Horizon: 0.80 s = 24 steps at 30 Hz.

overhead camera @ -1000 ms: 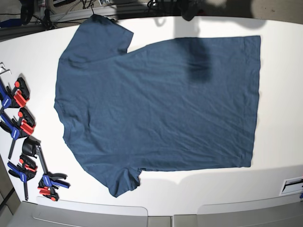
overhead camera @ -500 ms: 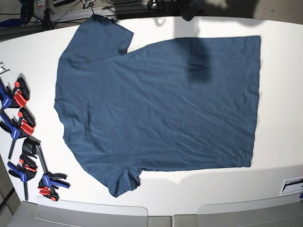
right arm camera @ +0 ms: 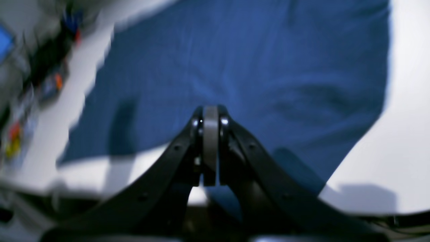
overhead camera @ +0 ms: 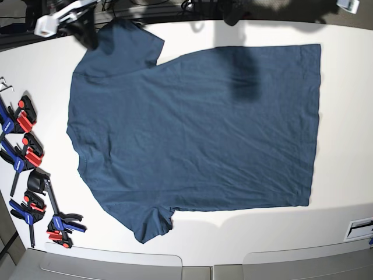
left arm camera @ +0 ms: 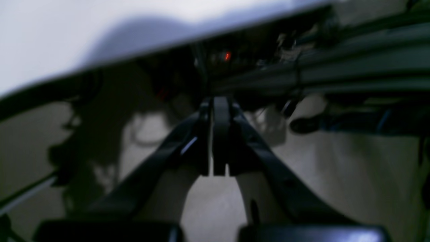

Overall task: Fold the T-shirt properly
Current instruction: 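Move both grippers down to the shirt's shoulder corners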

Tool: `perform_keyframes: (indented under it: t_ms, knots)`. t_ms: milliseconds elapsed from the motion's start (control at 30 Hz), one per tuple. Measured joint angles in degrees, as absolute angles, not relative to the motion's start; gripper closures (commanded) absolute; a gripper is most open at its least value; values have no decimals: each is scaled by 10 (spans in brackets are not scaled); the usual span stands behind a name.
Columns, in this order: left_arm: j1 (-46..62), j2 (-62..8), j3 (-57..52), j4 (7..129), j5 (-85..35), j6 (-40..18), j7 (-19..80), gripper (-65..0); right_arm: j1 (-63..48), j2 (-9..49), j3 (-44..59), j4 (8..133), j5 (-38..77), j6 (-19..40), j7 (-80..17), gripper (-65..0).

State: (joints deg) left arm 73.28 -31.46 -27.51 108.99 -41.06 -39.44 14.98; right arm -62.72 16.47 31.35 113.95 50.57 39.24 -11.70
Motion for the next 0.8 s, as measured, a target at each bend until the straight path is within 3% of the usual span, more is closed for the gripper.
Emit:
perform_keyframes:
  t_ms: [200,433,567,700,800]
  knots:
    - [683,-257,-324,1090,-469,-394,161,0,-546,122,388,1067,620,397,-201,0]
    - [625,-223,-324,1090,-521,-395,291,0,-469,116,404,904,648,391,-203,0]
    - [617,-222,-324,1090,-538,-395,314,0,-467,103,408,889,652,390,-204,0]
    - [617,-222,-324,1090,-538,-395,314,0,-467,75,418,889,655,390,-202,-224]
    - [617,-222,-324,1090,-538,-395,314,0,-467,63,418,889,681,390,-201,-229]
